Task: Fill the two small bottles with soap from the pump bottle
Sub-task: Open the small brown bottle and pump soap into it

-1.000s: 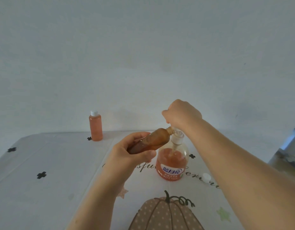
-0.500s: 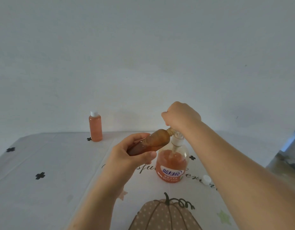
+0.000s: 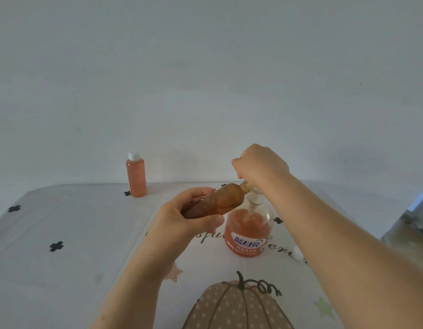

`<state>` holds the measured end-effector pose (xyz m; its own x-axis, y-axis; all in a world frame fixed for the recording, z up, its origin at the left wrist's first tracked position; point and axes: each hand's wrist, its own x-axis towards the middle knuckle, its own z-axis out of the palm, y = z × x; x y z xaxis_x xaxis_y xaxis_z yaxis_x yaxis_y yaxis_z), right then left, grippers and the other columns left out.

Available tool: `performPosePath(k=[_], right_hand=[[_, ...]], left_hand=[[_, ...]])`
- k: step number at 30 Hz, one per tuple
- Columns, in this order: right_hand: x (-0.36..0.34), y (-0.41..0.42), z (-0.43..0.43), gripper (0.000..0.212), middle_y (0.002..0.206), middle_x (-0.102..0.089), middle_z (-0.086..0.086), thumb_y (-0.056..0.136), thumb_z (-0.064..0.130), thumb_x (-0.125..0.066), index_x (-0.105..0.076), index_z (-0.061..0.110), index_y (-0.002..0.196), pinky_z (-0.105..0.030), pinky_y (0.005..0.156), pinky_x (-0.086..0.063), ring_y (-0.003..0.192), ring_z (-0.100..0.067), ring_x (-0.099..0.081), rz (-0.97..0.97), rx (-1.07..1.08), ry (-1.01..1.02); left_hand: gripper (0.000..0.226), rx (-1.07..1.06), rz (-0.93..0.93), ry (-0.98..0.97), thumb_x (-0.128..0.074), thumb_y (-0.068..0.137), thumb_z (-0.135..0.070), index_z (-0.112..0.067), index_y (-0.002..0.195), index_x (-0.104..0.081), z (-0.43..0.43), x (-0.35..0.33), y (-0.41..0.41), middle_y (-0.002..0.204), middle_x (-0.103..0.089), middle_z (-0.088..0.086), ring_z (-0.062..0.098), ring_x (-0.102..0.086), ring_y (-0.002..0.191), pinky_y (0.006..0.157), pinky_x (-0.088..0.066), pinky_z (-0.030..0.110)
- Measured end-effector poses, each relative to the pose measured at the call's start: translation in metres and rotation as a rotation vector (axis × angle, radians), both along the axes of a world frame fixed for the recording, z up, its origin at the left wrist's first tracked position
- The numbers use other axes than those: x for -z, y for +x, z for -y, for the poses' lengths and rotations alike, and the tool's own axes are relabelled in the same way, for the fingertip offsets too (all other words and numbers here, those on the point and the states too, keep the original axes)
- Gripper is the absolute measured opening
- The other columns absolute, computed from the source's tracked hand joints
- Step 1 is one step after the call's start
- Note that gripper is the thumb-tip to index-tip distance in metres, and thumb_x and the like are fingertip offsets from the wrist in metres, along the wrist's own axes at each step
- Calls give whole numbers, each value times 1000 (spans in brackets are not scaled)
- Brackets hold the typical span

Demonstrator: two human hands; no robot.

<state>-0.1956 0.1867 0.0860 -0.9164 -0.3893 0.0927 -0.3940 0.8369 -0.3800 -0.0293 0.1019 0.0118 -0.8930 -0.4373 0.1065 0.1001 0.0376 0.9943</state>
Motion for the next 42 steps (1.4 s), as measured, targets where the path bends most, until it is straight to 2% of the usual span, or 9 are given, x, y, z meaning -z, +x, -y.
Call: performPosePath(k=[6, 15, 24, 32, 38, 42], right_hand=[[-8, 3, -3, 13, 72, -61, -4, 85, 14, -51, -60, 12, 77, -24, 54, -32, 60, -24, -49, -51, -12, -16], [-13, 3, -4, 17, 63, -51, 0, 87, 14, -50, -54, 14, 71, -23, 52, -29, 53, -20, -42, -89, -10, 18], [-11, 3, -1, 16, 68, -57, -1, 87, 13, -50, -57, 13, 72, -24, 52, -32, 55, -20, -47, -81, -10, 23], [3, -3, 1, 21, 91, -73, -7, 86, 15, -51, -70, 8, 92, -25, 56, -37, 69, -25, -57, 9, -14, -23], [3, -4, 0, 23, 92, -74, -8, 87, 15, -51, -71, 8, 94, -26, 57, -37, 70, -25, -58, 23, -17, -40], [0, -2, -2, 25, 93, -75, -9, 87, 15, -50, -71, 6, 95, -26, 57, -37, 67, -25, -56, 6, -20, -52]], left_hand=[[39, -9, -18, -12, -81, 73, -6, -28, 104, -73, -2, -2, 1, 93, -76, 1, 23, -72, 78, 79, -59, 34], [41, -19, -43, 17, -81, 72, -4, -25, 106, -74, -3, -5, 3, 93, -76, 3, 22, -71, 74, 79, -59, 35], [41, -35, -37, 9, -81, 72, -3, -26, 105, -74, -3, -4, 2, 92, -76, 1, 21, -72, 74, 77, -58, 32], [41, -36, -17, 0, -81, 71, -2, -26, 104, -73, -1, -2, 2, 90, -76, 1, 17, -71, 72, 69, -55, 23], [42, -55, -5, -12, -82, 70, -3, -28, 103, -73, -1, -1, 1, 89, -76, -2, 14, -70, 69, 69, -55, 24], [44, -80, -14, -47, -84, 69, -7, -30, 104, -73, -5, -1, 1, 90, -76, -7, 10, -71, 75, 68, -56, 23]])
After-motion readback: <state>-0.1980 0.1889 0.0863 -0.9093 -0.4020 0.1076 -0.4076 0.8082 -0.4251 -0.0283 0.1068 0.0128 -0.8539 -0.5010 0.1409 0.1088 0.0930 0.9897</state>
